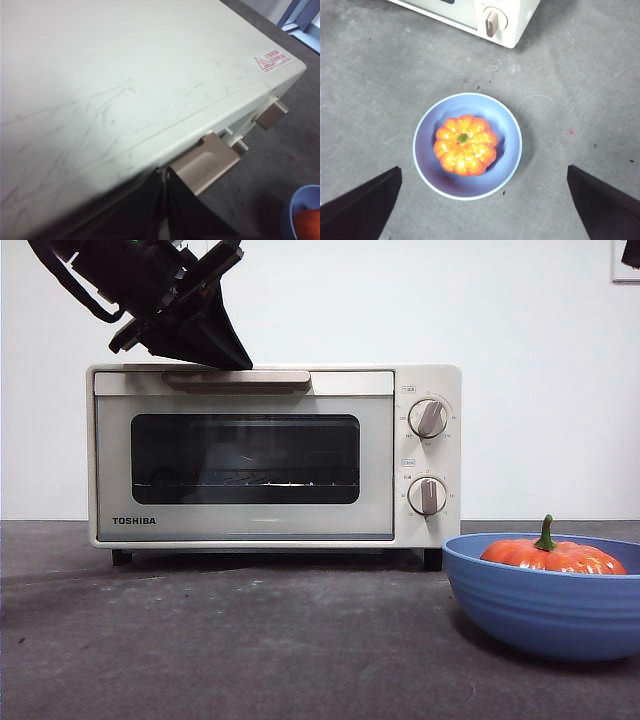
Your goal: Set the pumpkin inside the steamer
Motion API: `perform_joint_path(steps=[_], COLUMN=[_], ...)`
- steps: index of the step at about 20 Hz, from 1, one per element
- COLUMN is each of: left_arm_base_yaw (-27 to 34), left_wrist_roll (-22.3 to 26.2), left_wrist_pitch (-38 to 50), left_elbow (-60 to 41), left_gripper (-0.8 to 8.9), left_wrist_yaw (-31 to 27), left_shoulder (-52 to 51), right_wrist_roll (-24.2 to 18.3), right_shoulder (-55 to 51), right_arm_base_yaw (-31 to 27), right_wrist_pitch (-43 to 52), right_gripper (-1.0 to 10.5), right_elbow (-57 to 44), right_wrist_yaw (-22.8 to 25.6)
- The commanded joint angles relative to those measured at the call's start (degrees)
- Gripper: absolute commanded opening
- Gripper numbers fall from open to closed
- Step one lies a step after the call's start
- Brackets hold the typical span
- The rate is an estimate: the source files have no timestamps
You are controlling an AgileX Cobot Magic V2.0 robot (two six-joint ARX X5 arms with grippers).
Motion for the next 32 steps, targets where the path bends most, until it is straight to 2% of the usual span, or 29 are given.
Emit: perform_joint_path(steps=[1, 8, 17, 26, 32], left_arm_base_yaw=[-0.8, -3.5, -7.3, -9.9, -10.1], left_wrist_roll=[0.6, 3.1, 3.0, 2.4, 2.3], left_wrist_pitch=[-1.7, -12.1, -29.4, -36.0, -35.9], left_elbow=[0.9, 0.9, 0.9, 0.9, 0.9], left_gripper=[0.14, 0.14, 0.14, 0.14, 0.14], left_wrist_yaw=[-0.2, -0.2, -0.1, -0.1, -0.1], left_shoulder=[1.9, 1.9, 1.9, 1.9, 0.6], right_wrist_roll=[0.7, 0.6, 0.4, 0.4, 1.9], right_shoulder=[-0.6, -1.0, -1.0, -0.8, 0.6], right_arm_base_yaw=[0.2, 0.2, 0.2, 0.2, 0.2], right_wrist_pitch=[-0.1, 0.0, 0.2, 0.4, 0.2], right_gripper=[5.5, 5.5, 5.5, 5.5, 5.5], right_elbow=[0.8, 0.8, 0.8, 0.8, 0.8], right_wrist_yaw=[0.1, 0.1, 0.1, -0.1, -0.1])
